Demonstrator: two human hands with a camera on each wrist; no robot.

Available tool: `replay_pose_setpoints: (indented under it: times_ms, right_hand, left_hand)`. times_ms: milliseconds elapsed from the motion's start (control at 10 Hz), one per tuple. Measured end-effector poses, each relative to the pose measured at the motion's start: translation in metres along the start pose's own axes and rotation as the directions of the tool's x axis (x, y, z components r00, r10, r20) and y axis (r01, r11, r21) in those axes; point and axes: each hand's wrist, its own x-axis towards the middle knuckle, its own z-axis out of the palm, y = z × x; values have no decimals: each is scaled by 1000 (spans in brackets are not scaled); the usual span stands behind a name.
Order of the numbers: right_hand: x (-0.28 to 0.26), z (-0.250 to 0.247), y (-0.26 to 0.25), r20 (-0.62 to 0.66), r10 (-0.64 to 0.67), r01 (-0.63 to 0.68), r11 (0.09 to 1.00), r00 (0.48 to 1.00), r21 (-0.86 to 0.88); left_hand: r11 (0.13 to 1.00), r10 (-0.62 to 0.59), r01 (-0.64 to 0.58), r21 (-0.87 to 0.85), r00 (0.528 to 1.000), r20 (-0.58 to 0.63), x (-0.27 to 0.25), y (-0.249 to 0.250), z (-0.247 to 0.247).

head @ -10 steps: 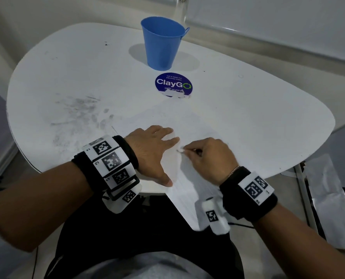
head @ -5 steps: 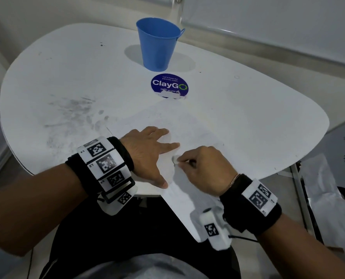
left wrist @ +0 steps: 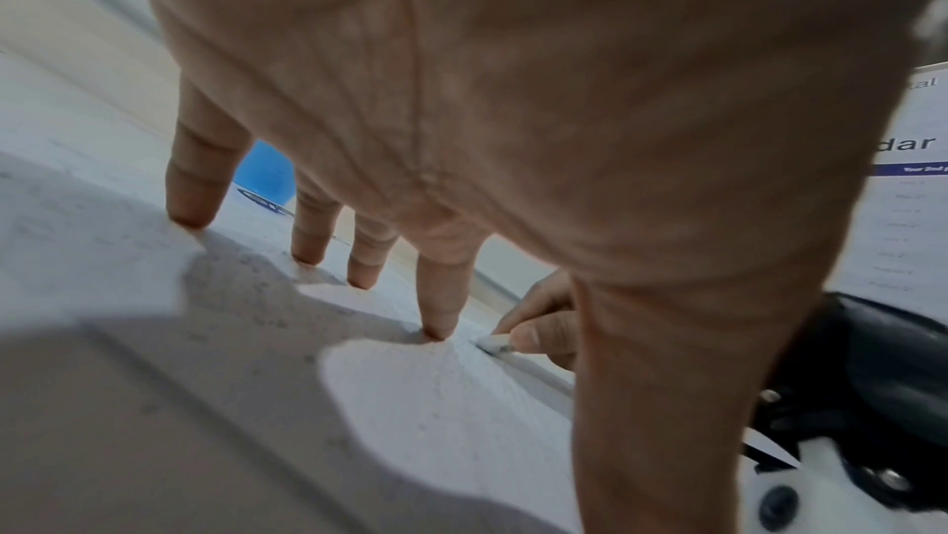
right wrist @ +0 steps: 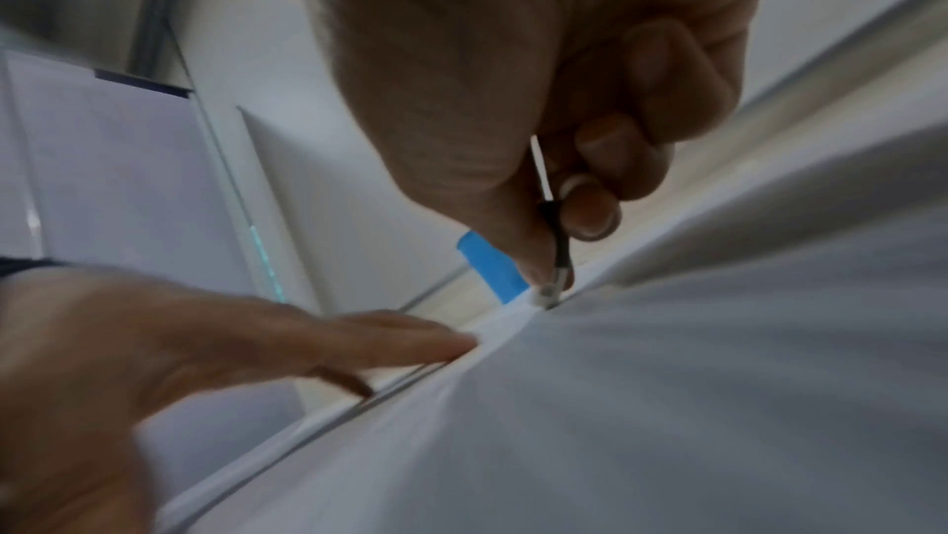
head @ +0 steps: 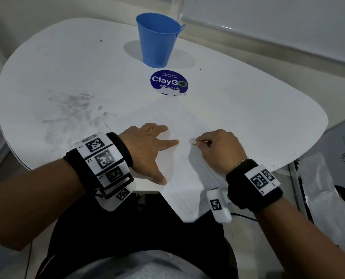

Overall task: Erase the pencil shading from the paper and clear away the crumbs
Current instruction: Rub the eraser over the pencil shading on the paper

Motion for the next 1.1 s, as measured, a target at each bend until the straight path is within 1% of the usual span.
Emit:
replay_pose_setpoints:
  times_ms: [100,200,300,400,500,600,700,800,900,1000,1100]
  right_hand:
    - [-12,10,-15,98,-100,104,994,990,-43]
    - [-7,3,-13,130,-67,71,997,989,-30]
    - [4,-5,0,22,47,-47,999,999,-11]
    - [-6,9,-14,58,-53,57,996,997,-64]
    - [-10,9,-21,122,-84,86,996,989,-15]
    - [7,-5,-5,42,40,-39,999,998,-14]
    - [4,0,-7,38,7,-5,999,999,-44]
    - [-4,6,-18,120,-69,71,997,990,-12]
    - [18,-9,-4,65,51,-49,998,997,-26]
    - [19,-10,-4,48,41,-40,999,998,-33]
    - [4,1,-16,151,-50,54,998,987,-26]
  left_hand:
    - [1000,-6,6,1,1000,9,1,0,0]
    - [1000,-5,5,7,1000,9,0,1,-1]
    - [1000,-3,3,-2,1000,7,-3,1,-2]
    - [1000,-4,4,0,1000,11,-1,1,-2]
    - [1000,-7,7,2,1000,13,0,1,-2]
    - [1000,-3,3,-9,1000,8,-2,0,-2]
    - [1000,-1,1,-3,1000,1,-1,0,0]
    - [1000,1,-1,3,1000,4,0,-1,0]
    - [1000,5,-5,-12,1000,-3,-2,-1,-1]
    - [1000,6,-6,-13,1000,-1,-2,0,-1]
    - [1000,4,-4,-1,1000,3,-2,-1,-1]
